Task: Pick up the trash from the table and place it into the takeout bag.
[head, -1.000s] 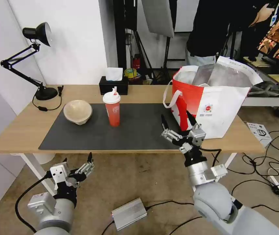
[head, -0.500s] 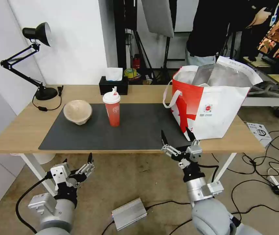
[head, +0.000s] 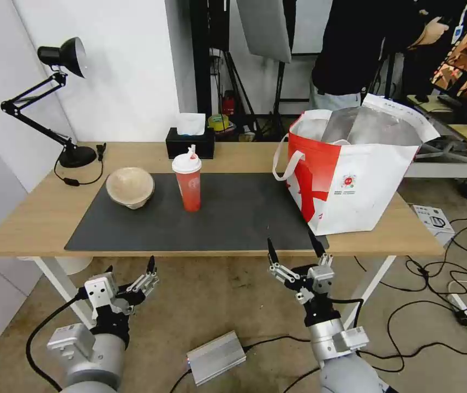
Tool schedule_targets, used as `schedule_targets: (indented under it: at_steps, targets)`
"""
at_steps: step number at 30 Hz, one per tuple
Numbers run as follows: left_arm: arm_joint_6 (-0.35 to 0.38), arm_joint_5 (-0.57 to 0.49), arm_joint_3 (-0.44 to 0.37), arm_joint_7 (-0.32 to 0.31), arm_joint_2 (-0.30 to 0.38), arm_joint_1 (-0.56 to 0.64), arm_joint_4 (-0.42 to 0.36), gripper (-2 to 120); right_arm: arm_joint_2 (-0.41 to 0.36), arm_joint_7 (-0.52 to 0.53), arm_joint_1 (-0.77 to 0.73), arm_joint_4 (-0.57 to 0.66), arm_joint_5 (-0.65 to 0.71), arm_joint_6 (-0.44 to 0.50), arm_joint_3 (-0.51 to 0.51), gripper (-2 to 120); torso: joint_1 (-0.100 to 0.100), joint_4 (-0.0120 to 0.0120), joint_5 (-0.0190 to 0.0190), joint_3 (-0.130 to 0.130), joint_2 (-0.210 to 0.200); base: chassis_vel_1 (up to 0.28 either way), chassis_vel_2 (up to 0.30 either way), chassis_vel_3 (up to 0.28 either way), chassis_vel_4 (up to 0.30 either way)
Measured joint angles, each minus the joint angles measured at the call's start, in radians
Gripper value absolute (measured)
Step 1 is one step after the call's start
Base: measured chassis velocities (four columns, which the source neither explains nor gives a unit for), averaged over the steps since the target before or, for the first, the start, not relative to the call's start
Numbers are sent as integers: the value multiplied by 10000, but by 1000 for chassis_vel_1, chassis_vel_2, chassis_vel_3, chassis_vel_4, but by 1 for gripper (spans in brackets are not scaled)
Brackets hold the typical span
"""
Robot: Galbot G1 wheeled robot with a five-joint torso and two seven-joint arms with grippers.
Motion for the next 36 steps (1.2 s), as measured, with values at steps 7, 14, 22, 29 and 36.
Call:
schedule_targets:
  at_steps: [7, 14, 22, 29, 36]
  targets:
    - [-4, 29, 14, 5, 0, 13, -6, 100, -17, 312, -249, 128, -73, -394, 3, 100, 0, 0, 0, 1, 0, 0, 0, 0, 0]
    - [-11, 33, -28, 17, 2, 31, -20, 100, 41, 723, -416, 249, -117, -759, -36, 100, 0, 0, 0, 1, 0, 0, 0, 0, 0]
    - [-17, 34, -27, 24, -61, 31, -25, 100, 136, 933, -416, 203, -162, -969, -158, 100, 0, 0, 0, 1, 0, 0, 0, 0, 0]
    - [-19, 54, 9, 32, -76, -13, 42, 100, 295, 988, -483, 85, -219, -1021, -247, 100, 0, 0, 0, 1, 0, 0, 0, 0, 0]
    - [-23, 55, -41, 47, -40, -2, 48, 100, 138, 992, -291, 10, -220, -1027, -608, 100, 0, 1, 0, 1, 0, 0, 0, 0, 0]
